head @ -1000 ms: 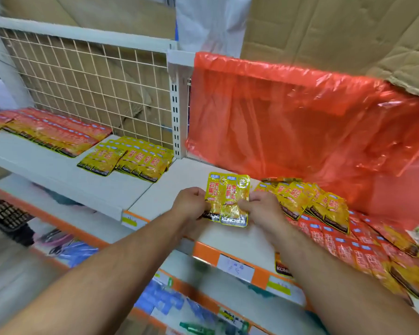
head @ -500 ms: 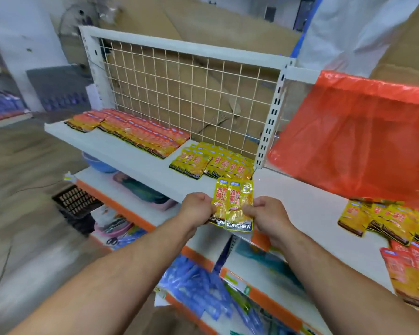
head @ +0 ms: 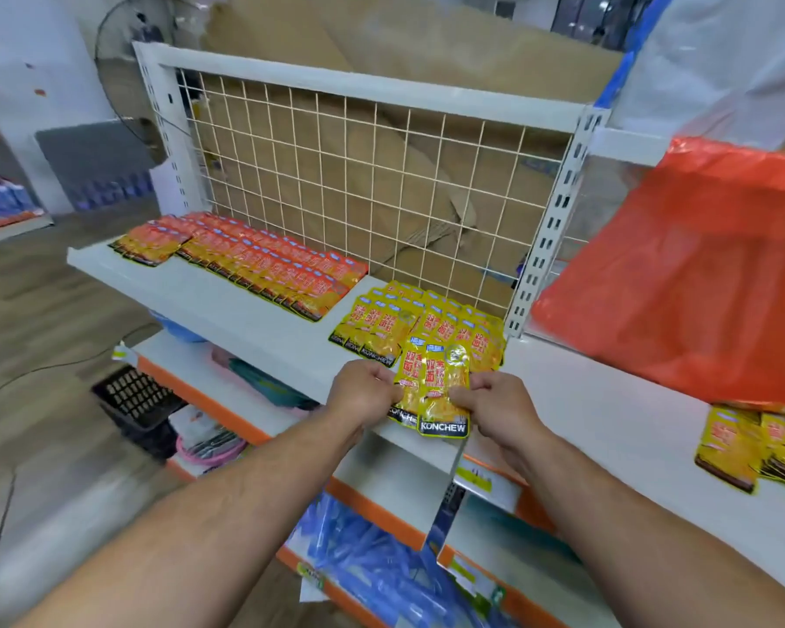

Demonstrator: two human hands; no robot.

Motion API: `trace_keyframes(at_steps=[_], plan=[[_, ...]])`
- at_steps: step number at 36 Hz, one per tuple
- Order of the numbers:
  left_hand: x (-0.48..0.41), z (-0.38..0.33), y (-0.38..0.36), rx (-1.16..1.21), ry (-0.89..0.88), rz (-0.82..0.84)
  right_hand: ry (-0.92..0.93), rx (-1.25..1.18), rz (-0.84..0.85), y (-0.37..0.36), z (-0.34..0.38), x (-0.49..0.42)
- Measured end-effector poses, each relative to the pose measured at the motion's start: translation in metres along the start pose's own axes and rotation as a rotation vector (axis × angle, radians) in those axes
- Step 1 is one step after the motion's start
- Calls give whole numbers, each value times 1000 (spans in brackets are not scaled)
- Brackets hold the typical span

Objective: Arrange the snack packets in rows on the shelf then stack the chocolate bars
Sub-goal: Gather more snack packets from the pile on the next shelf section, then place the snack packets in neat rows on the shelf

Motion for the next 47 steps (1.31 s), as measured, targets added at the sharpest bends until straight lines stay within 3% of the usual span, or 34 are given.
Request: trace_keyframes(at_steps=[18,38,42,47], plan=[[-96,-27,5,-341,-64,-34,19,93,-22,-14,8,-85],[-123,-37,7,-834,-271,85,-70,85,-253,-25,-5,-83],[-121,-42,11,-886,-366,66,-114,104,-263,-31,-8,-79],[-122,-54,25,-813,-562,-91,-137,121,-298,-37,0,-76]])
Point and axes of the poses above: each hand's wrist, its own x-axis away from the middle knuckle, its own y-axis out of the back of the hand, z = x × y, the point moved 7 cm from there along -x, towards the middle knuckle, and after that the axes turned 7 degrees about -x, right-handed, at the moved point
